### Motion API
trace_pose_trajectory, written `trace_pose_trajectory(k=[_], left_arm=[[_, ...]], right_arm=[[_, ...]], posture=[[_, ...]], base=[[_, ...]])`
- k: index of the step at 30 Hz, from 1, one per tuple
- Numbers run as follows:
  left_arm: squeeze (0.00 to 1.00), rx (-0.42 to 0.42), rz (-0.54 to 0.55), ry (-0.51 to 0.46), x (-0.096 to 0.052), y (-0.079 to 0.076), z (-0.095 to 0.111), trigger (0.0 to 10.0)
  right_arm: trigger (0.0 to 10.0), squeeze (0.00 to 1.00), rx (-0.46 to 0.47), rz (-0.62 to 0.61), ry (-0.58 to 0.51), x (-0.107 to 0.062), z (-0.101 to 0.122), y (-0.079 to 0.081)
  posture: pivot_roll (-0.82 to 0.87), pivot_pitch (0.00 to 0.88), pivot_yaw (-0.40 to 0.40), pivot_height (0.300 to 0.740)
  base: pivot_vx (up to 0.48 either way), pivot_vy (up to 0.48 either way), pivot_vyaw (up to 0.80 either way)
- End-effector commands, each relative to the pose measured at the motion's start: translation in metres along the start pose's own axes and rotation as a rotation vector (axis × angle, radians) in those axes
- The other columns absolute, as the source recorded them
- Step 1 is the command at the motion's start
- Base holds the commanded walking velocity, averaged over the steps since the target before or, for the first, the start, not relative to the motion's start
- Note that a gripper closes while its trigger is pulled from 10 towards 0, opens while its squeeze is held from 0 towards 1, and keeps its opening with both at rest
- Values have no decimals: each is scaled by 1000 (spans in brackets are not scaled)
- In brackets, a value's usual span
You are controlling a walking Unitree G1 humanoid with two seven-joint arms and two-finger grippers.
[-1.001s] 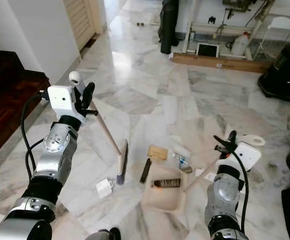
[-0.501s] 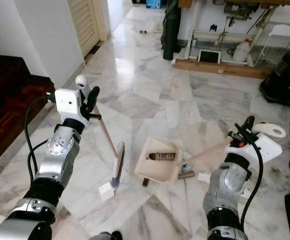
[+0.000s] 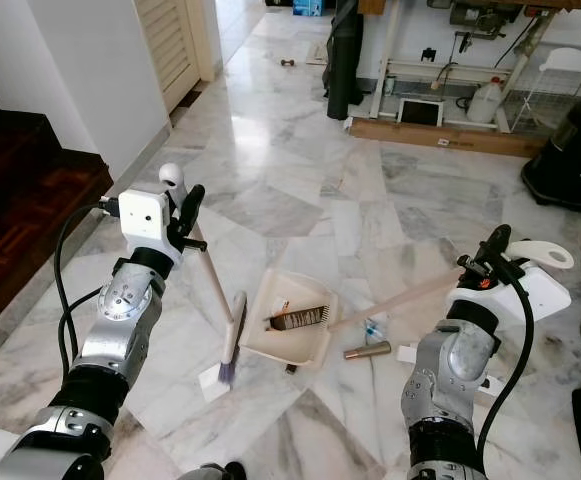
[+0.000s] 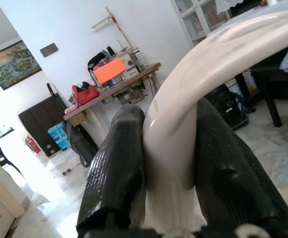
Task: Sweep floor
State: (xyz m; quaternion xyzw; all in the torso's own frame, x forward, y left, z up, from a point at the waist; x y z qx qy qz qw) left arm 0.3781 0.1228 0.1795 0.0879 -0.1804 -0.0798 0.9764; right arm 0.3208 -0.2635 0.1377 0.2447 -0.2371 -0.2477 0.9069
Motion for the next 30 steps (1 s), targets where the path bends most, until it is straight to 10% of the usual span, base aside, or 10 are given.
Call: trace_pose_trajectory(k=[1,17,30], left_arm=[[0,12,18,-68,2,4,14,10000],[0,38,7,-76,0,6,17,10000],[0,87,-2,-57,-2,7,9,10000]], right_arm=[[10000,0,37,24,-49,4,11,10],[10000,0,-45,86,-35,1,19,15],[10000,0,-154,204,-11,6,17,34]], posture=[[73,0,13,740],[77,0,0,740],[65,0,-18,740]], base=[[0,0,0],[0,0,0],[0,0,725]])
Point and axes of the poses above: a point about 5 cm out from each wrist's last joint towards the gripper, its own x axis pointing out of the wrist towards the gripper, its own z axis along the axis of the wrist's last joint, y = z × x, the point moved 3 cm from there along x, pointing out of the wrist towards the gripper, and after that the axes turned 8 degrees about x, right-handed, at the moved point
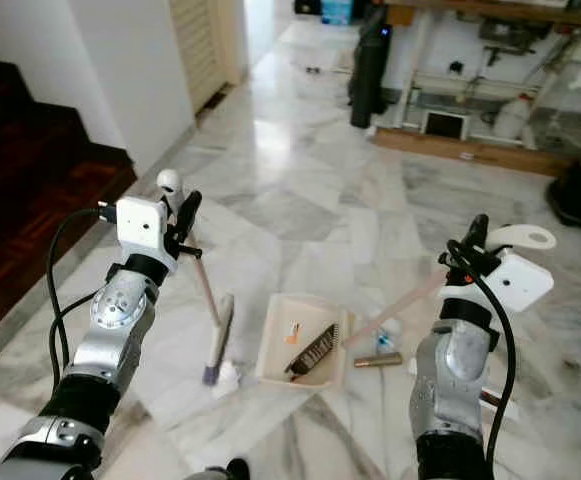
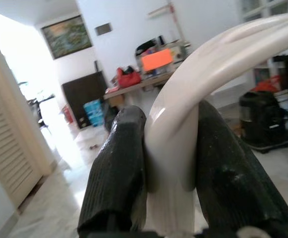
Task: Sweep floor
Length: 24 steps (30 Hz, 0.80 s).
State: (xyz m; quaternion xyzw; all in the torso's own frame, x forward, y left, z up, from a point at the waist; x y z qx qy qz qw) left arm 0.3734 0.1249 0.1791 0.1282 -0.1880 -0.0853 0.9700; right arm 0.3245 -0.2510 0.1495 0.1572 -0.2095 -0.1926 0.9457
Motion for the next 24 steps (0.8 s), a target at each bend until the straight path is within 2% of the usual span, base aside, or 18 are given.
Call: trace_pose_trajectory(k=[1,24], left_arm=[[0,3,22,-42,2,5,7,10000],[0,6,8,-37,2,0,8,10000]], right_arm=[[10000,0,-2,61,-66,8,17,13],[10000,0,-1,66,-32,3,10,16]], posture=[[61,0,-16,740],[71,37,-3,740]], base=[[0,0,800],[0,0,800]])
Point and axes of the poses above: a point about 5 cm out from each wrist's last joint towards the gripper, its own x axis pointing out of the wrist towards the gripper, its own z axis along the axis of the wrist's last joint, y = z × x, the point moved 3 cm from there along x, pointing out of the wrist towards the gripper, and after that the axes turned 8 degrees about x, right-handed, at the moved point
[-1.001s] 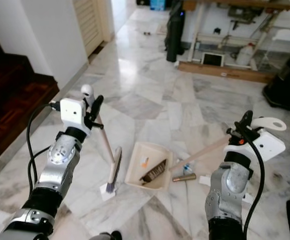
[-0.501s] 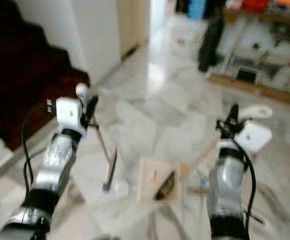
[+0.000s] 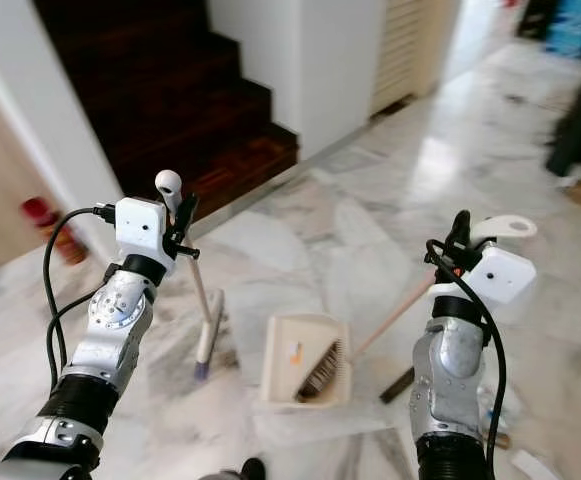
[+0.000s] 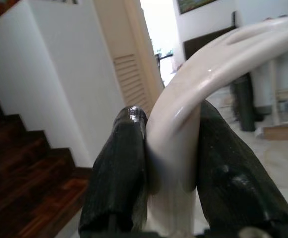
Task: Sweep floor
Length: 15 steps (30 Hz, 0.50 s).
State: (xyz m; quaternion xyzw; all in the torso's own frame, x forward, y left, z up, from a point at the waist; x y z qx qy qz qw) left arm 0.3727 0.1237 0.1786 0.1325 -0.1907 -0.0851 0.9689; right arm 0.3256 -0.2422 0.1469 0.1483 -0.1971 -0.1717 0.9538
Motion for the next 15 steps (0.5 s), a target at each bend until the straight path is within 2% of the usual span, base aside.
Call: trace_pose_trajectory(k=[1,15], left_arm=[[0,-4,9,-31,2,2,7,10000],[0,-5,13,-21,0,0,6,10000]], right_arm=[[10000,0,13,24,-62,7,15,8],[10000,0,22,33,-53,8,14,10]], posture=[[71,36,-4,740],[79,24,-7,740]], base=[[0,0,800],[0,0,800]])
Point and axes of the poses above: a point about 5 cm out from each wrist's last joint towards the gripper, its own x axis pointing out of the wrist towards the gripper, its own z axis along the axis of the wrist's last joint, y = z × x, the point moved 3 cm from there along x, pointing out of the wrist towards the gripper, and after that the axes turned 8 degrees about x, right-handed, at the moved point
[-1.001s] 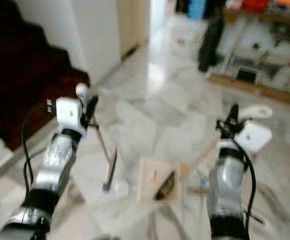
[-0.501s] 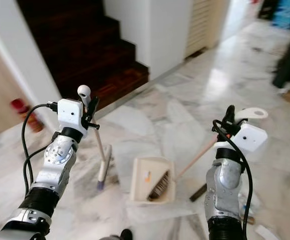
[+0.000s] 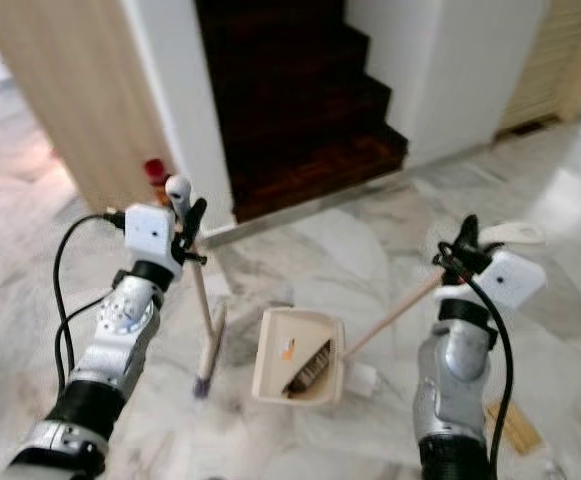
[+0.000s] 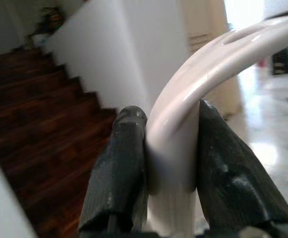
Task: Sweep floor
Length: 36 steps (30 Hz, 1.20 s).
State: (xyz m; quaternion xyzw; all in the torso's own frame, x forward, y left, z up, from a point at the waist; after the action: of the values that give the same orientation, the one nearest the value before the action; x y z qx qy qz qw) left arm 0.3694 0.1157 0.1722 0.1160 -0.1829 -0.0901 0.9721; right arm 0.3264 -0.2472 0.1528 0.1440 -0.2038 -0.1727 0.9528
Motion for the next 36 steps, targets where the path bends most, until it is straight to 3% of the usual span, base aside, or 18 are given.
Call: trace_pose_trajectory(k=[1,7,14,25,36], left_arm=[[0,30,18,-33,3,9,9,10000],[0,29,16,-27,0,8,8,10000],[0,23,12,-23,-2,6,8,10000],[0,24,12,-22,0,6,8,10000],[0,20,15,-17,0,5,8,10000]], right_arm=[[10000,0,29,31,-38,4,8,13],[10000,0,37,43,-26,1,4,16],[10000,0,33,47,-19,0,3,17],[10000,0,38,54,-22,2,4,18],[10000,0,43,48,-19,4,5,16]], posture=[[79,24,-7,740],[84,19,-7,740],[84,15,-5,740],[83,6,-5,740],[83,24,-12,740]], base=[[0,0,800],[0,0,660],[0,0,63],[0,0,761],[0,0,0]])
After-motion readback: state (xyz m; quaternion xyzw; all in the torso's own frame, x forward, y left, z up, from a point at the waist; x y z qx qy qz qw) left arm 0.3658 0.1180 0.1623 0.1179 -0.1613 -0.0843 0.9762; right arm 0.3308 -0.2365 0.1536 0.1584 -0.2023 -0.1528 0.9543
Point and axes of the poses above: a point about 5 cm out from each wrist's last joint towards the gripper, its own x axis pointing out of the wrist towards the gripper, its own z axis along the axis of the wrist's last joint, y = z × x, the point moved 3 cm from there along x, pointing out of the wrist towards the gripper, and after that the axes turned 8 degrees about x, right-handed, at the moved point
